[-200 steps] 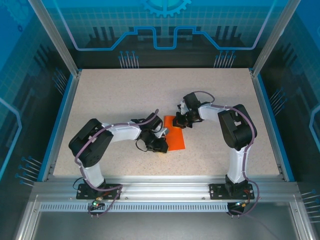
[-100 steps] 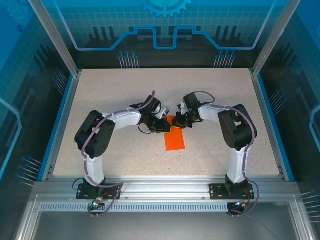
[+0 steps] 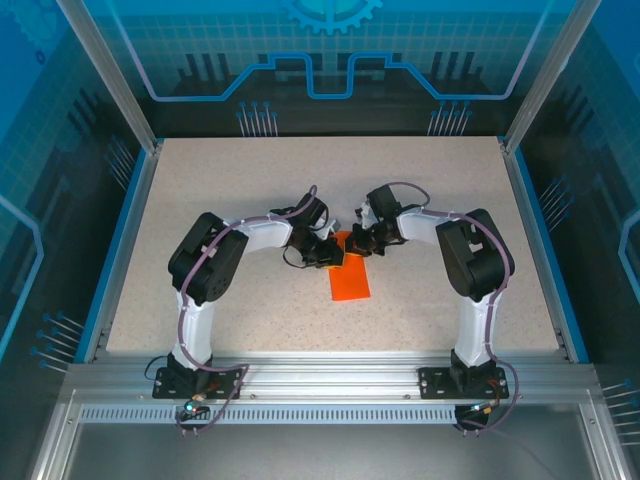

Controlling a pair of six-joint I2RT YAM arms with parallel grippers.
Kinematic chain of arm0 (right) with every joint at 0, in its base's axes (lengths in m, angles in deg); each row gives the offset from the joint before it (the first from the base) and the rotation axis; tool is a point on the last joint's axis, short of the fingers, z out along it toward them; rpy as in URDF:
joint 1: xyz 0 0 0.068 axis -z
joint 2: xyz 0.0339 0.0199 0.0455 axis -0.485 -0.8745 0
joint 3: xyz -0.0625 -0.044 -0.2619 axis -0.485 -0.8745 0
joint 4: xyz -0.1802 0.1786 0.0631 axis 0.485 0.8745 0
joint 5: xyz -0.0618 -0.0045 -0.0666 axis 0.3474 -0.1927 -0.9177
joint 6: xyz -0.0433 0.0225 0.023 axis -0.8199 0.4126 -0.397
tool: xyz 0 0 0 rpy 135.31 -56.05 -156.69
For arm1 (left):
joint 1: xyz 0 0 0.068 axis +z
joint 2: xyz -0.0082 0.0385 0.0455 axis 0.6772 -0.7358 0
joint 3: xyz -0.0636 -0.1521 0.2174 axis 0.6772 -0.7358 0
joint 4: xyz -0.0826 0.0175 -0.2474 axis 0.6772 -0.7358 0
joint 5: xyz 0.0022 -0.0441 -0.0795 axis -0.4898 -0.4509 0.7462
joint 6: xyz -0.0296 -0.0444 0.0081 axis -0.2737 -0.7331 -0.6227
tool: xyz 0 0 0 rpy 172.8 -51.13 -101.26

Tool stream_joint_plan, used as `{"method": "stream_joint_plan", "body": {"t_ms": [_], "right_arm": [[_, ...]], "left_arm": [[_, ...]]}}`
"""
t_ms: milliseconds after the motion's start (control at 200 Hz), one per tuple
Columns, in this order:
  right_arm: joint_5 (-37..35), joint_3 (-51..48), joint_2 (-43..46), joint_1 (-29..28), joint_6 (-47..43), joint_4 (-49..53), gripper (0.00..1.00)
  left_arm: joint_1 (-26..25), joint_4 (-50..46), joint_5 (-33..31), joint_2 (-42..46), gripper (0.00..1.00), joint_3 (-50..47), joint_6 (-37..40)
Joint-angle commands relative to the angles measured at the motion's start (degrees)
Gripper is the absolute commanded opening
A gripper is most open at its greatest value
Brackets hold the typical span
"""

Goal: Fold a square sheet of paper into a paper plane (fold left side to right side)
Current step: Hold the square sheet of paper at the center of the table.

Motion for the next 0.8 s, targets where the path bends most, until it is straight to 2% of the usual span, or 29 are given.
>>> {"method": "stream_joint_plan", "body": {"t_ms": [0,230,315,500,640,795], "right_arm": [[-1.4,0.5,1.8,0.4,0.1,0.1,0.03],[-4.0,0.3,8.4,0.4,-1.8,2.4,0.16],[-4.2,-1.7,11.7,0.3,-2.7,4.2,0.17],[-1.5,-7.9,17.0,-0.9,-4.3,8.3,0.05],[-0.8,-13.5,18.9,-2.9,-3.4,7.6,0.04],[-1.1,-15.1,17.0,-4.3,-2.9,6.5,0.04]], "left_arm": [[-0.1,-1.9,-1.9,-1.6,0.16,0.1,-0.8],[-0.5,-1.9,-2.3,-2.2,0.16,-0.5,-1.2],[-0.6,-2.0,-2.6,-2.1,0.16,-0.3,-1.2],[-0.7,-2.4,-2.7,-2.3,0.16,0.2,-1.0],[-0.7,-2.6,-2.9,-2.2,0.16,0.1,-1.0],[-0.8,-2.5,-2.9,-2.2,0.16,0.0,-1.0]]}}
